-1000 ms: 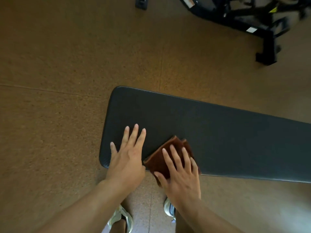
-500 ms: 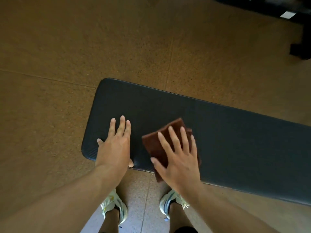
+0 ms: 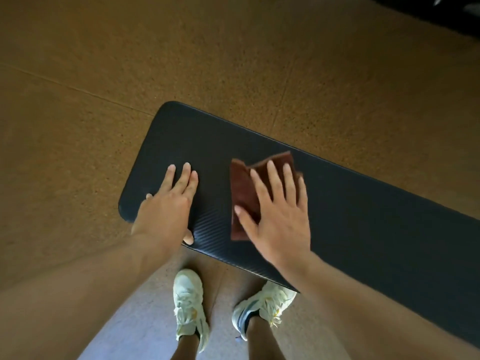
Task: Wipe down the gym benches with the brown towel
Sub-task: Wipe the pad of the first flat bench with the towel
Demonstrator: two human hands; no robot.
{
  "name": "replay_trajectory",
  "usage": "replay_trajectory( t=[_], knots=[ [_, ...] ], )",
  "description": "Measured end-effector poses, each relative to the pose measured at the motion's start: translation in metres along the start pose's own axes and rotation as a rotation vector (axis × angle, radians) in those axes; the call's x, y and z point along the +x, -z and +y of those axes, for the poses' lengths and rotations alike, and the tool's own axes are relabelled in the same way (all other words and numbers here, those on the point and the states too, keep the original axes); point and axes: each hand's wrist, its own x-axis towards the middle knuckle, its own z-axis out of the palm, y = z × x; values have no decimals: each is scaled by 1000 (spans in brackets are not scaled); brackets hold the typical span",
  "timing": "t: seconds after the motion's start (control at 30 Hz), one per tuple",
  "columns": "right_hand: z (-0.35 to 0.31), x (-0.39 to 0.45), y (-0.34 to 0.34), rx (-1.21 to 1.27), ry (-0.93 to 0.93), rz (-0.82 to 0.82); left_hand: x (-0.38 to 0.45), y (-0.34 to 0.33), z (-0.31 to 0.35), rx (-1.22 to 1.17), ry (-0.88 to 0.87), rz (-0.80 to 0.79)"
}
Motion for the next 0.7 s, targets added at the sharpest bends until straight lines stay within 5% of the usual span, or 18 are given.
replay_trajectory(
  t=[0.13,0.27,0.4,0.57,0.63,0.7],
  knots=[
    [8,-86,-19,-170,295,-201,0,-1,-4,18,-21,43],
    [29,-41,0,-344,527,-208,0,-9,-6,-70,-33,105],
    [10,37,16,-206,205,-127,-7,-25,-20,-266,-105,193],
    [-104,121,10,177,-204,45,-53,-94,-59,-552,-159,341],
    [-147,126,3,183,-119,50,-69,-121,-74,-637,-68,358],
    [-173,110,-10,87,170,41,-80,-134,-83,-731,29,358]
  ],
)
